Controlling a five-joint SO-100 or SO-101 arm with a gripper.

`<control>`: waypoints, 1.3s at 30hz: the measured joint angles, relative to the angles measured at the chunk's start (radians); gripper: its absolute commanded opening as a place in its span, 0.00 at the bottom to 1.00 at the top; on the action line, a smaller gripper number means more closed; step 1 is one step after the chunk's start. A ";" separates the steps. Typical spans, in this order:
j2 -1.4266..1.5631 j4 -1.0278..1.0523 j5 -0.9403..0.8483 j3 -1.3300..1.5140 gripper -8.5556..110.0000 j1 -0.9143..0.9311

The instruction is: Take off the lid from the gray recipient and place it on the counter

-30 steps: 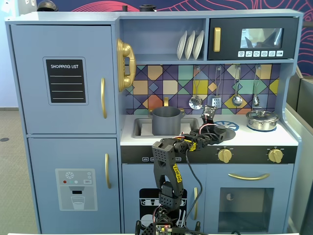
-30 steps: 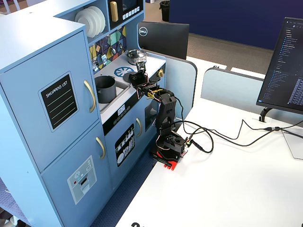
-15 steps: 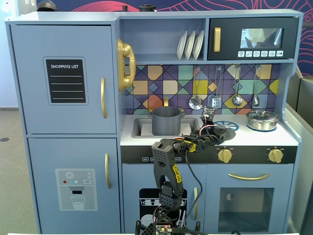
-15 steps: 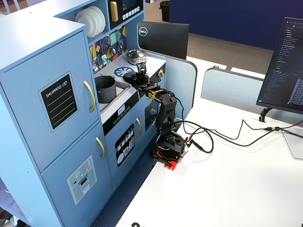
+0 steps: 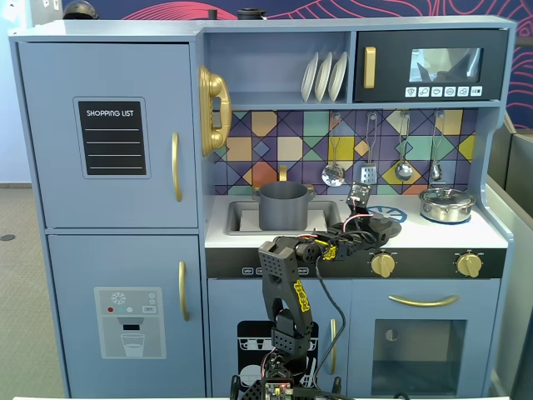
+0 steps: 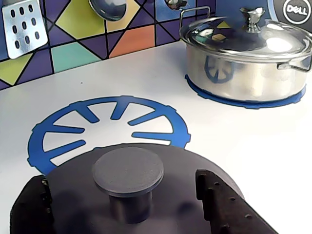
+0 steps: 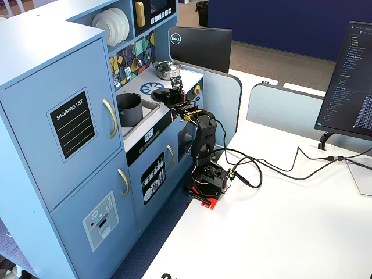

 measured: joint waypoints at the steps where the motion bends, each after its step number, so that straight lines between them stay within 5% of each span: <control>1: 0.000 -0.009 -0.003 0.002 0.32 0.000; 16: 0.249 0.064 0.003 0.000 0.26 -0.017; 24: 0.726 0.675 0.071 0.000 0.07 -0.140; 33: 1.201 1.437 0.049 0.178 0.07 -0.505; 39: 1.305 1.536 0.077 0.577 0.07 -0.629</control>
